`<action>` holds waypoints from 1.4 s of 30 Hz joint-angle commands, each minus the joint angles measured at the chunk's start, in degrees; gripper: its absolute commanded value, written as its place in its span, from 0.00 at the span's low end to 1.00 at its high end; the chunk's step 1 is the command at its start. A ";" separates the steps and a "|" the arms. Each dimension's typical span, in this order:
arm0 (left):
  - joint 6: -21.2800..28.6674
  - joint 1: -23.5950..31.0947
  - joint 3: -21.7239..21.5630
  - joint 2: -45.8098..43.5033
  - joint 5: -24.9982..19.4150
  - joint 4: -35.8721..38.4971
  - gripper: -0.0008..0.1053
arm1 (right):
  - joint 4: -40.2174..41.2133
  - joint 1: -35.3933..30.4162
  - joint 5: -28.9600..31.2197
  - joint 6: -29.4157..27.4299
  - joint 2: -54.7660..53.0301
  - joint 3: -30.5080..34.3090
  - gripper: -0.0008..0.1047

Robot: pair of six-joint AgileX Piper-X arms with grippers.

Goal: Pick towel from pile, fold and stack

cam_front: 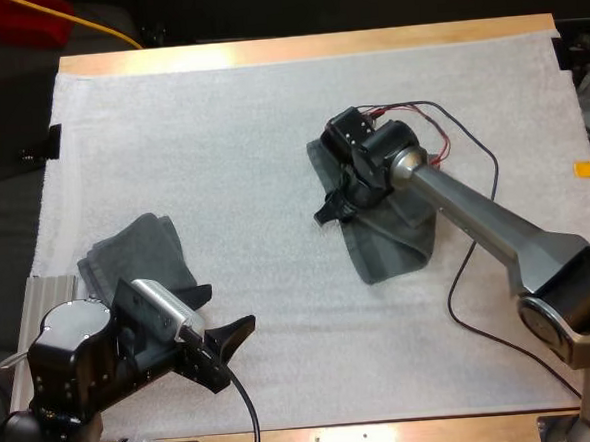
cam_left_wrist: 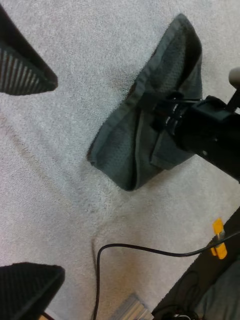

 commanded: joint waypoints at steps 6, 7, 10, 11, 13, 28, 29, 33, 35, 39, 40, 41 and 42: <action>-0.42 -0.29 -0.38 -0.02 0.42 0.23 0.64 | -2.09 -0.25 0.79 2.84 1.38 -0.41 0.50; -0.42 -0.29 -0.38 -0.02 0.42 0.23 0.64 | -2.10 -0.33 0.77 3.17 1.70 -0.41 0.50; -0.42 -0.29 -0.38 -0.02 0.42 0.23 0.64 | -1.89 -0.32 0.62 3.97 2.93 -0.41 0.50; -0.42 -0.29 -0.38 -0.02 0.42 0.23 0.64 | -1.73 -0.32 0.62 4.40 3.33 -0.41 0.50; -0.42 -0.29 -0.38 -0.02 0.42 0.23 0.64 | -1.57 -0.32 0.88 5.26 3.74 -0.41 0.50; -0.18 -0.29 -0.38 -0.02 0.42 0.23 0.64 | -1.21 -2.51 1.55 7.99 4.11 -0.41 0.45; -0.18 -0.29 -0.38 -0.02 0.42 0.23 0.64 | -1.15 -2.58 1.29 7.99 4.11 -0.41 0.40; -0.18 -0.29 -0.38 -0.02 0.42 0.23 0.64 | -1.15 -2.57 0.22 7.99 4.11 -0.41 0.33; -0.18 -0.29 -0.38 -0.02 0.42 0.23 0.64 | -1.15 -2.57 0.14 7.99 4.11 -0.41 0.33; -0.13 -0.29 -0.38 -0.02 0.42 0.23 0.64 | -1.15 -2.57 0.16 7.99 4.11 -0.41 0.32; -0.13 -0.29 -0.38 -0.02 0.42 0.23 0.64 | -1.15 -2.57 0.16 7.99 4.11 -0.41 0.31; -0.13 -0.29 -0.38 -0.02 0.42 0.23 0.64 | -1.15 -2.57 0.16 7.99 4.11 -0.41 0.26; -0.13 -0.29 -0.38 -0.02 0.42 0.23 0.64 | -1.15 -2.57 0.16 7.99 4.11 -0.41 0.20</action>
